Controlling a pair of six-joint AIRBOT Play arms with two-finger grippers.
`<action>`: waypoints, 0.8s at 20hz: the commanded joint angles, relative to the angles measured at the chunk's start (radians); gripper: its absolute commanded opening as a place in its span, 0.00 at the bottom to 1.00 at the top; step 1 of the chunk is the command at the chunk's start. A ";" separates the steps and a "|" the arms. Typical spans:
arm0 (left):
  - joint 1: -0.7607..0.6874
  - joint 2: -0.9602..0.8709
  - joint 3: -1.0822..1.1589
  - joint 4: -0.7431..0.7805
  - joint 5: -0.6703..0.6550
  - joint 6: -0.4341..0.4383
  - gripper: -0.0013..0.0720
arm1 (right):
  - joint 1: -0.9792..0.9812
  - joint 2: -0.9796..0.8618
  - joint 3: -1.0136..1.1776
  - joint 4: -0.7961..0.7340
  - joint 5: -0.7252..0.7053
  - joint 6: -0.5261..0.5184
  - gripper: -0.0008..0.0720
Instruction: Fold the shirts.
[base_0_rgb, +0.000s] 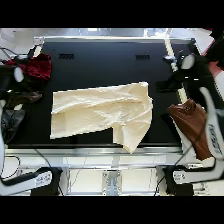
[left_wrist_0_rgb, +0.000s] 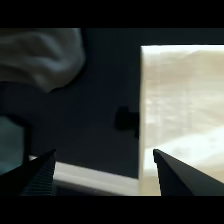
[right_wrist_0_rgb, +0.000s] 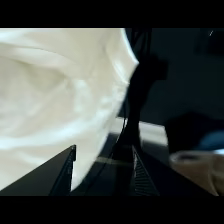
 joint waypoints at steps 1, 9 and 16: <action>0.089 0.246 -0.187 0.029 0.041 -0.022 0.98 | -0.080 0.256 -0.195 0.037 -0.076 0.010 0.56; 0.212 0.610 -0.557 0.029 0.104 -0.240 0.98 | -0.108 0.447 -1.088 0.594 -0.311 0.099 0.57; 0.211 0.604 -0.557 -0.005 0.101 -0.240 0.98 | -0.020 0.315 -1.148 0.735 -0.390 -0.007 0.58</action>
